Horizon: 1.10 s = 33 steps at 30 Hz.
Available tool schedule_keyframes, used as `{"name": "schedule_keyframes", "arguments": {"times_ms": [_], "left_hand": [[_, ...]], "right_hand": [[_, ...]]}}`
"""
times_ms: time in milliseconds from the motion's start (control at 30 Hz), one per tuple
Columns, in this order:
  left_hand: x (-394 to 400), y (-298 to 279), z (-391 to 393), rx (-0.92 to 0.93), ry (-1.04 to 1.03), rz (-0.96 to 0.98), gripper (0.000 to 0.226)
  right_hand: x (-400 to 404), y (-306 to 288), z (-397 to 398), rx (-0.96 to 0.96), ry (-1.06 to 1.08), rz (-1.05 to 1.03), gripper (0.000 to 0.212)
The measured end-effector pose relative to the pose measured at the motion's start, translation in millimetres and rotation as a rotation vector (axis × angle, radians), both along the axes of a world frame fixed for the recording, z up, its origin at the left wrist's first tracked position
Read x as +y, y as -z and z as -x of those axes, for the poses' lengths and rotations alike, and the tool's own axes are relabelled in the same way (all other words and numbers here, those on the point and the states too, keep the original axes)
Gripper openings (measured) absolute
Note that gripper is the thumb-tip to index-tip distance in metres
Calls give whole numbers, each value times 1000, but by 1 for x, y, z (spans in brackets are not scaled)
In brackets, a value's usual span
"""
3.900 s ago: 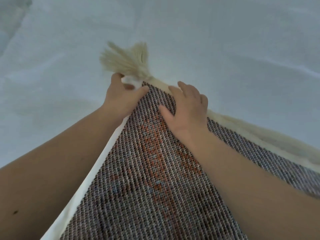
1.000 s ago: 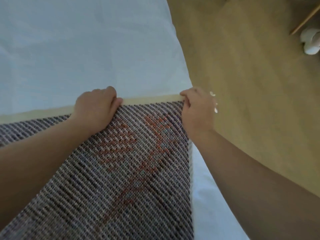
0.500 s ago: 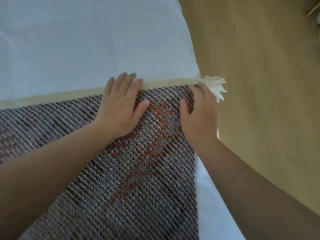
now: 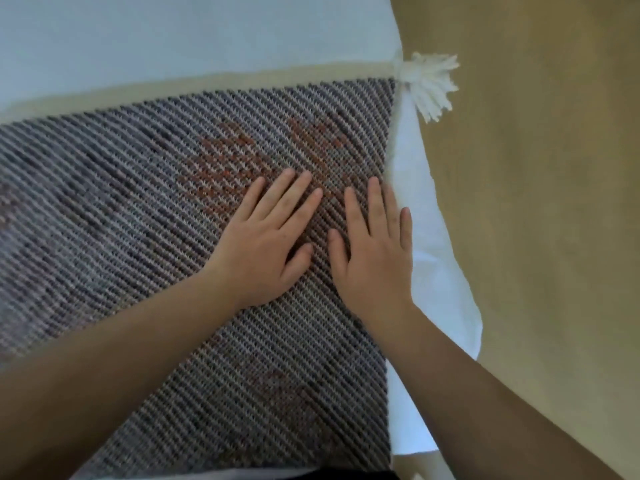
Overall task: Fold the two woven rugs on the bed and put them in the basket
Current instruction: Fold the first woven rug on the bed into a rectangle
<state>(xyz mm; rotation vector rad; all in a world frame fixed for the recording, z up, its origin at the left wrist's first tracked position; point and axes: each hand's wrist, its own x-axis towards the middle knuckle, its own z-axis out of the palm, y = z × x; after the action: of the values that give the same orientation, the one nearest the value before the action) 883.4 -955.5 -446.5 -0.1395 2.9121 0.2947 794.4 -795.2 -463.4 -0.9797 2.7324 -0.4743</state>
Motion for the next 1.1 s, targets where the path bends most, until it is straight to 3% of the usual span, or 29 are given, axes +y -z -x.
{"name": "schedule_keyframes", "arguments": {"times_ms": [367, 533, 867, 1100], "left_hand": [[72, -3, -118, -48, 38, -94, 74], [80, -4, -140, -63, 133, -88, 79], [91, -1, -167, -27, 328, -116, 81], [127, 2, -160, -69, 320, -166, 83]], "right_hand": [[74, -9, -113, -100, 61, -114, 61], [97, -19, -150, -40, 228, -34, 46], [115, -58, -155, -119, 507, 43, 30], [132, -54, -146, -304, 576, -67, 41]]}}
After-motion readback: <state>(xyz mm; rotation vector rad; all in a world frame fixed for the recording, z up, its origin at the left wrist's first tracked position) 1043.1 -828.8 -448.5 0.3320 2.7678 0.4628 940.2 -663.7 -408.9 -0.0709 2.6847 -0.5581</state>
